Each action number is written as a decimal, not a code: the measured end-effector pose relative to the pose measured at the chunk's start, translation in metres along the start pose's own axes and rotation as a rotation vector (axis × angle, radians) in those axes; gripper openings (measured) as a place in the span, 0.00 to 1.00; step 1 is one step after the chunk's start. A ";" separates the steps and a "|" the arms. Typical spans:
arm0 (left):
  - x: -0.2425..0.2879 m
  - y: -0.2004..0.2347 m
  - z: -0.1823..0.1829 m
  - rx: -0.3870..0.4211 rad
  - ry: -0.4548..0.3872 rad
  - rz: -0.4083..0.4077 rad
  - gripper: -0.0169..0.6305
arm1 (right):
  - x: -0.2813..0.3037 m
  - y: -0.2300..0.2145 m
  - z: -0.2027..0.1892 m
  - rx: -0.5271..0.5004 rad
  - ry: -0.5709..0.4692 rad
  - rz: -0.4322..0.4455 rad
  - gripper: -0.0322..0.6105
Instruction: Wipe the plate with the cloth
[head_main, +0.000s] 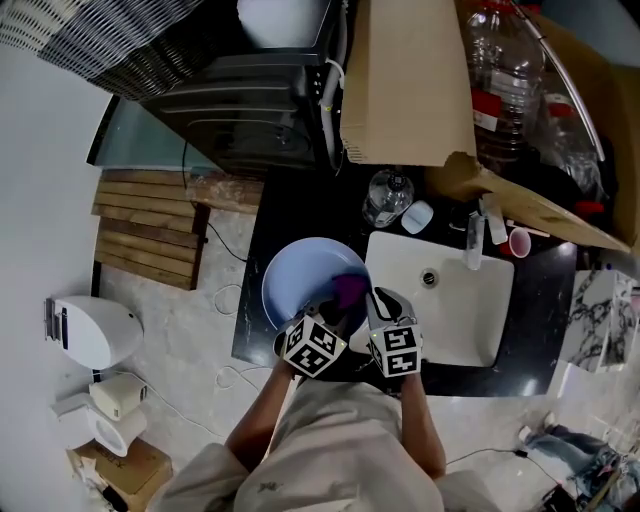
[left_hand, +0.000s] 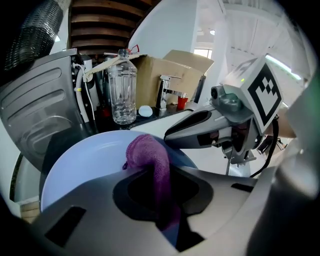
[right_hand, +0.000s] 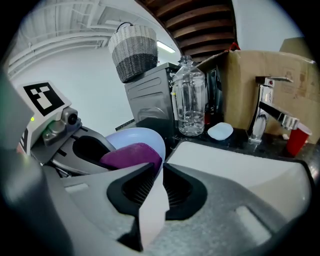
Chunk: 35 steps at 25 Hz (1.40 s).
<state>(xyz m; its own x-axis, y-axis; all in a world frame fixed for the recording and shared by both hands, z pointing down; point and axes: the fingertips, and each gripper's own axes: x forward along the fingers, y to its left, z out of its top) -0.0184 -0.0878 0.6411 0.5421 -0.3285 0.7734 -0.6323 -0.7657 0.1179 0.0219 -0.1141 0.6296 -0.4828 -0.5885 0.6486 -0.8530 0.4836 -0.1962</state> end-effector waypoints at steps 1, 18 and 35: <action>0.001 0.000 0.000 0.000 0.001 -0.002 0.12 | 0.001 0.001 -0.001 0.003 0.003 0.004 0.11; 0.012 0.013 0.014 -0.003 -0.014 -0.007 0.12 | 0.006 -0.001 -0.002 0.029 0.007 -0.002 0.11; 0.016 0.044 0.030 -0.078 -0.073 0.039 0.12 | 0.005 0.000 -0.002 0.034 -0.003 -0.014 0.11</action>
<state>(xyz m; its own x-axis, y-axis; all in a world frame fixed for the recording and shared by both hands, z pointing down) -0.0206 -0.1431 0.6404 0.5536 -0.3990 0.7310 -0.6933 -0.7071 0.1391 0.0200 -0.1160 0.6347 -0.4714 -0.5966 0.6495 -0.8659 0.4529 -0.2124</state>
